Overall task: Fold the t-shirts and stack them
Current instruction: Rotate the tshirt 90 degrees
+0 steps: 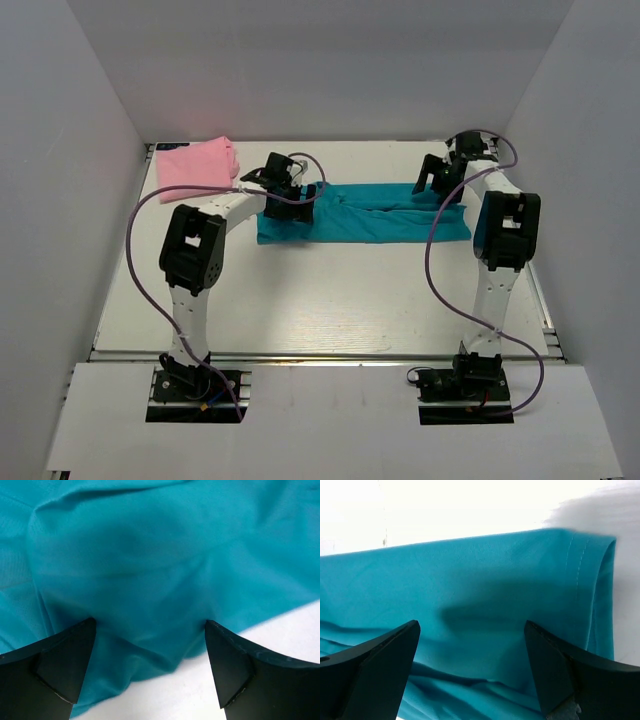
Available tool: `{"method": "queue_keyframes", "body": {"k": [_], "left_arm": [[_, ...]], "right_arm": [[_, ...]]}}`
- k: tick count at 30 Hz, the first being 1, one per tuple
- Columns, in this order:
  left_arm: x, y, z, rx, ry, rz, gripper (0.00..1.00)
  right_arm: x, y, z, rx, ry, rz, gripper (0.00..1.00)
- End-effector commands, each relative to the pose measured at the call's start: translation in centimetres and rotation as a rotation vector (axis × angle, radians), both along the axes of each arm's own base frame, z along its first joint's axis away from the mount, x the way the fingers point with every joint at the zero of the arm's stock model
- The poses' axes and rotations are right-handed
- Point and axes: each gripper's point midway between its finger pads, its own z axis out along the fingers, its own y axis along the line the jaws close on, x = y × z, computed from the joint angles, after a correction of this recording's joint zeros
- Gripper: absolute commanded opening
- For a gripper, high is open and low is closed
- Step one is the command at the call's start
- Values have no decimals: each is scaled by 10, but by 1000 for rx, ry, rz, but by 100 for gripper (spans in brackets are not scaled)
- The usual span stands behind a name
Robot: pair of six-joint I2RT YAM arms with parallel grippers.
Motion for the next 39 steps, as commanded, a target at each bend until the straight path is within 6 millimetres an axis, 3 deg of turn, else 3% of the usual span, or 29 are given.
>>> {"method": "queue_keyframes", "body": {"k": [1,2,3,4,5,7,8,9,10,11,12,13,14,15,17,18,20,22,24,28,33,35,36,39], "left_arm": [[21,-1,-12,2,2,28,100],[24,-2,-15,9,17,28,100],[41,-6,-3,11,-19,28,100],[46,2,-7,37,-6,51,100],[57,-3,-7,31,-21,52,100],[72,2,-9,39,-41,75,100],[89,3,3,22,-80,88,100],[94,3,-10,35,-68,93,100],[106,7,-9,29,-83,107,100],[128,2,10,-15,-143,106,100],[134,-6,10,-44,-151,87,100],[140,-15,-11,-72,-129,71,100],[159,-29,9,-140,-199,55,100],[159,-49,11,-235,-196,-6,100],[171,-75,20,-379,-267,-77,100],[166,-86,7,-451,-218,-85,100],[166,-109,6,-501,-236,-113,100],[169,-115,-12,-544,-228,-107,100],[165,-130,-11,-621,-209,-111,100],[159,-142,-36,-633,-169,-91,100],[161,-155,-26,-646,-211,-97,100],[169,-152,-20,-637,-247,-72,100],[172,-151,-21,-629,-254,-58,100],[182,-147,5,-613,-319,-45,100]], "right_arm": [[-24,-1,-11,-7,38,10,90],[-29,-2,-14,-18,39,12,90],[-34,-4,-7,-23,30,6,90],[-40,-4,-2,-25,29,0,90],[-69,-4,-17,-26,88,-8,90],[-100,2,-24,-15,118,-28,90],[-107,5,-11,0,86,-32,90],[-151,11,-37,18,187,-30,90],[-155,18,-10,58,129,-49,90],[-169,29,-9,78,137,-27,90],[-214,38,-29,134,236,-26,90],[-224,53,-15,145,194,21,90],[-239,77,-1,163,155,89,90],[-273,88,-14,210,223,113,90],[-300,108,-4,244,210,170,90],[-314,120,0,272,220,216,90],[-344,131,-13,299,271,253,90],[-367,147,-18,334,289,315,90],[-385,165,-16,360,322,387,90],[-398,206,0,422,276,594,90],[-402,259,29,456,202,814,90],[-411,268,32,453,206,871,90],[-401,275,42,440,163,872,90],[-388,270,49,343,116,828,90]]}}
